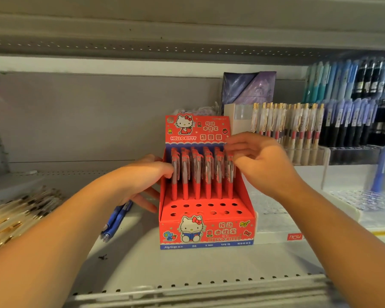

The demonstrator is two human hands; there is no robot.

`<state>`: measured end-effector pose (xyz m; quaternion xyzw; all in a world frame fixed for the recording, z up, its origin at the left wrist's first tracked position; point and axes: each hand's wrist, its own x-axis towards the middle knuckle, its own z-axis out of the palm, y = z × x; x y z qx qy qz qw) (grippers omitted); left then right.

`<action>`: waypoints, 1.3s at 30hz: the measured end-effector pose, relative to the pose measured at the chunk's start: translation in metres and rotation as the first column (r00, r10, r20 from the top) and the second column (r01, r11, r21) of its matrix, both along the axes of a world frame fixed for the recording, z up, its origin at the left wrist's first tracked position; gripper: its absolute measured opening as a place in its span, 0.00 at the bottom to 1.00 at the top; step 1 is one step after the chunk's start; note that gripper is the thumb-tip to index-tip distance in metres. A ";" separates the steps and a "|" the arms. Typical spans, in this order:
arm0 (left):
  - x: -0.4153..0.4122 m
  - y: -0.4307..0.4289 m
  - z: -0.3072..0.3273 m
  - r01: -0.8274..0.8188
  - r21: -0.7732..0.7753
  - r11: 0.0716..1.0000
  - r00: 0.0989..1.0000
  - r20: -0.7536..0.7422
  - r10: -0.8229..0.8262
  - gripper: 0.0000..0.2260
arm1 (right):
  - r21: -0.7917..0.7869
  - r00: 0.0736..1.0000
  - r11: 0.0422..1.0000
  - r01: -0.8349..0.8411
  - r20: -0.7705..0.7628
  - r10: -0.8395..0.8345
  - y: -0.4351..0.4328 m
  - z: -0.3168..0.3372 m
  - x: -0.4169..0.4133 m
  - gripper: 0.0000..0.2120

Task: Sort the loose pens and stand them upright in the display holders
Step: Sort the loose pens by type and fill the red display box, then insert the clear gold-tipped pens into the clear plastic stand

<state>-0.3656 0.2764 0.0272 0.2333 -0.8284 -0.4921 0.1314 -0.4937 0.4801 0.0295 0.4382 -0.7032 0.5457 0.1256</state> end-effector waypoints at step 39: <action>0.308 -0.215 -0.016 -0.258 -0.292 0.921 0.949 0.102 0.298 0.12 | 0.677 0.946 0.689 -0.259 0.033 0.324 -0.280 -0.020 0.237 0.23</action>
